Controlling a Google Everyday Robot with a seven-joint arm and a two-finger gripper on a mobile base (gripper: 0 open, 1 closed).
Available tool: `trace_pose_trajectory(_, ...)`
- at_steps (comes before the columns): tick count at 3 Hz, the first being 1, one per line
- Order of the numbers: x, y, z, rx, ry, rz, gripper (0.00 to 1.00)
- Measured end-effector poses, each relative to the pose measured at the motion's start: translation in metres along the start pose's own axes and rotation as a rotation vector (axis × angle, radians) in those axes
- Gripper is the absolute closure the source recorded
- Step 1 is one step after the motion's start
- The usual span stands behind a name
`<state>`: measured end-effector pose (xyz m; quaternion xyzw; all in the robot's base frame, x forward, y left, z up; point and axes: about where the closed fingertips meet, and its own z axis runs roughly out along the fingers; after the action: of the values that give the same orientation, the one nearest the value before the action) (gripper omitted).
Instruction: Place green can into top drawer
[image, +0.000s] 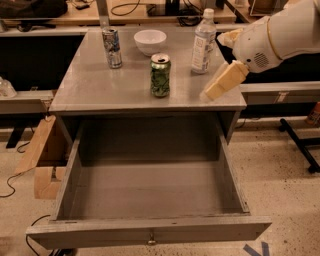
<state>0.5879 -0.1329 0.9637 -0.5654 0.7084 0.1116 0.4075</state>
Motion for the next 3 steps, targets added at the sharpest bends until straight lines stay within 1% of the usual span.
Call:
trace_pose_trajectory(1, -0.008, -0.009, 0.043, 0.005, -0.206, 0.108, 0.0)
trace_pose_trajectory(2, -0.013, -0.018, 0.082, 0.02, -0.384, 0.198, 0.0)
trace_pose_trajectory(3, -0.013, -0.018, 0.082, 0.019, -0.383, 0.198, 0.0)
